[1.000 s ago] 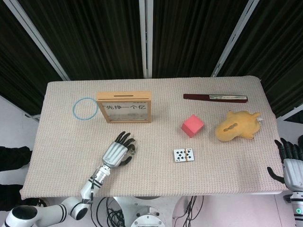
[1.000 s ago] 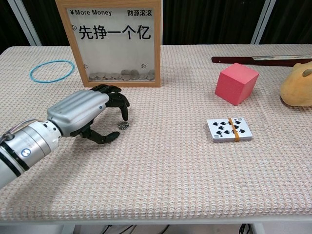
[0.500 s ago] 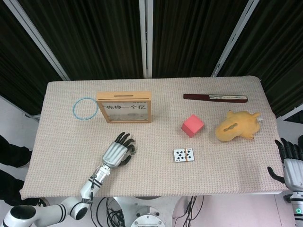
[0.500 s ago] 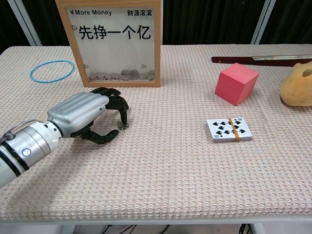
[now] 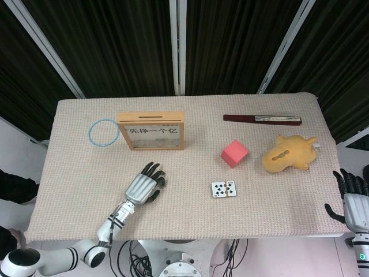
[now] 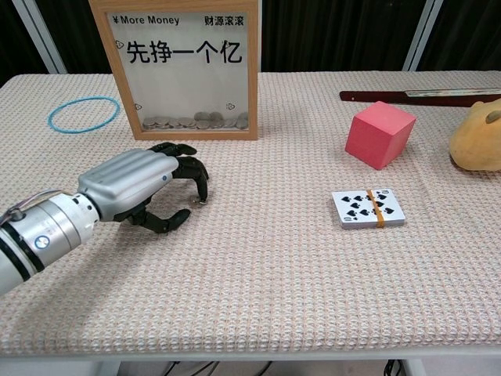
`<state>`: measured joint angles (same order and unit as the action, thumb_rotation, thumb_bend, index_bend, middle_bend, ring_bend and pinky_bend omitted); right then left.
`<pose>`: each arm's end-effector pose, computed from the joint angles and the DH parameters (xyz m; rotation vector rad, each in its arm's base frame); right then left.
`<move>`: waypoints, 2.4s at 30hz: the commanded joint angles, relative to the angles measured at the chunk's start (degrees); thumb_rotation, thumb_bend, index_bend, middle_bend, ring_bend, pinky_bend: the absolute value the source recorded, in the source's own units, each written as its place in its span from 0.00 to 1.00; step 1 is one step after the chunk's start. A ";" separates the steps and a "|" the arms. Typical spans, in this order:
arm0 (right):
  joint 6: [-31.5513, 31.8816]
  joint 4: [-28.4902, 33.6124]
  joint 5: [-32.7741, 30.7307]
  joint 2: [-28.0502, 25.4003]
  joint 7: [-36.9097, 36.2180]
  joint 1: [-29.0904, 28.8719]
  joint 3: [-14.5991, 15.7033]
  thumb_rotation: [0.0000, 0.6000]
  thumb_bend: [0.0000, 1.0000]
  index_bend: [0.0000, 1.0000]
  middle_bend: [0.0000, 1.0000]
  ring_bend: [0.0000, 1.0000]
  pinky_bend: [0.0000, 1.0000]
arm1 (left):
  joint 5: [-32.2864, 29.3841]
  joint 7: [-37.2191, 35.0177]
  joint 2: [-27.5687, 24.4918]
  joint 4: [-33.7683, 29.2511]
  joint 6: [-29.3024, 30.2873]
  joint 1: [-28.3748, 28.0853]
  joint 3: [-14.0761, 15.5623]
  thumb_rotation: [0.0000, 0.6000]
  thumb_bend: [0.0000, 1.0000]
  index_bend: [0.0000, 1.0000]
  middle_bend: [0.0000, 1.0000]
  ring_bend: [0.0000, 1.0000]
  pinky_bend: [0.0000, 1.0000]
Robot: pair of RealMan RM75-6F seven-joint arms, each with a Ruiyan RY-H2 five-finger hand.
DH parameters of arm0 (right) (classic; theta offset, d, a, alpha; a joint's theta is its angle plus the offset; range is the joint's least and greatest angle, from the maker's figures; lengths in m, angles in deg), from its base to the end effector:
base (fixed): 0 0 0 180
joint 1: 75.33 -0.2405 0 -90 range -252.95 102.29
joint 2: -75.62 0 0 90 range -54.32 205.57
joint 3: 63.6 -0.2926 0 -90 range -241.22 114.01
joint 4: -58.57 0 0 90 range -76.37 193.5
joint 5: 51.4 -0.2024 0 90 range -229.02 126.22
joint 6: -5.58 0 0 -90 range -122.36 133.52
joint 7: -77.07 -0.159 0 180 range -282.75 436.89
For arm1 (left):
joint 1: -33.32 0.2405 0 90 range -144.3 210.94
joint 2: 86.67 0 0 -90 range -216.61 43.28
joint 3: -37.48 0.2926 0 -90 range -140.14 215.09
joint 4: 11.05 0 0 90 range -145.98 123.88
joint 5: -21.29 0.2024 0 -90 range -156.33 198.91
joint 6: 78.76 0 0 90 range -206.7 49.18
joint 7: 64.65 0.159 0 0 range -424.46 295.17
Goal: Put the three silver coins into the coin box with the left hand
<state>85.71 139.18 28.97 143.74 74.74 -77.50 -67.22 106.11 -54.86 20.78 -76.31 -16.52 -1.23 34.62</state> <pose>-0.4027 -0.1835 0.1763 1.3110 -0.9523 0.7133 -0.1847 0.3120 -0.1129 -1.9820 -0.8736 -1.0544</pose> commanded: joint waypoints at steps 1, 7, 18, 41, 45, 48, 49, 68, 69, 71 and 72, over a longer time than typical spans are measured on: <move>-0.06 0.06 -0.14 -0.07 -0.02 -0.04 -0.10 1.00 0.22 0.00 0.00 0.00 0.00 | -0.29 0.44 -0.18 -0.33 -0.36 -0.15 -0.15 1.00 0.26 0.37 0.19 0.02 0.05; -0.09 0.26 -0.28 -0.28 0.14 -0.12 -0.24 1.00 0.22 0.00 0.00 0.00 0.00 | -0.57 0.61 0.00 -0.19 -0.58 -0.30 -0.39 1.00 0.25 0.40 0.19 0.02 0.05; -0.41 0.10 -0.57 -0.23 0.18 -0.19 -0.28 1.00 0.22 0.00 0.00 0.00 0.00 | 0.32 -1.09 1.06 1.83 0.54 -0.50 -0.53 1.00 0.26 0.49 0.20 0.02 0.05; -0.42 0.27 -0.66 -0.19 0.59 -0.02 -0.07 1.00 0.23 0.00 0.00 0.00 0.00 | 3.54 -8.52 4.30 8.12 5.79 0.28 -0.05 1.00 0.26 0.46 0.26 0.04 0.06; -0.72 0.08 -0.89 -0.13 0.50 -0.06 -0.09 1.00 0.23 0.00 0.00 0.00 0.00 | 3.66 -9.50 4.96 9.34 6.12 0.26 -0.18 1.00 0.30 0.49 0.27 0.04 0.07; -0.82 -0.06 -0.94 -0.11 0.39 -0.09 -0.10 1.00 0.22 0.00 0.00 0.00 0.00 | 3.62 -9.70 5.25 9.85 6.15 0.24 -0.26 1.00 0.34 0.51 0.27 0.04 0.07; -0.83 -0.10 -0.93 -0.10 0.34 -0.09 -0.10 1.00 0.22 0.00 0.00 0.00 0.00 | 3.64 -9.78 5.29 9.93 6.14 0.22 -0.26 1.00 0.37 0.52 0.27 0.04 0.07; -0.95 -0.17 -0.97 -0.04 0.45 -0.15 -0.11 1.00 0.23 0.00 0.00 0.00 0.00 | 2.78 -10.75 4.75 8.39 5.62 0.34 -0.82 1.00 0.48 0.59 0.28 0.04 0.07; -0.91 -0.12 -0.95 -0.08 0.47 -0.15 -0.13 1.00 0.23 0.00 0.00 0.00 0.00 | 2.71 -10.74 4.64 8.11 5.63 0.37 -0.88 1.00 0.48 0.59 0.28 0.04 0.07; -0.79 0.03 -0.92 -0.17 0.48 -0.14 -0.18 1.00 0.23 0.00 0.00 0.00 0.00 | 2.66 -10.82 4.23 7.06 5.88 0.48 -1.01 1.00 0.49 0.60 0.28 0.04 0.07; -0.72 0.12 -0.89 -0.24 0.51 -0.14 -0.21 1.00 0.23 0.00 0.00 0.00 0.00 | 2.79 -10.70 3.78 6.04 6.32 0.54 -1.15 1.00 0.49 0.60 0.28 0.04 0.07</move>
<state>84.98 139.28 28.07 143.52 75.24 -77.64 -67.42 108.85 -65.63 25.09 -69.21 -10.64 -0.80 33.66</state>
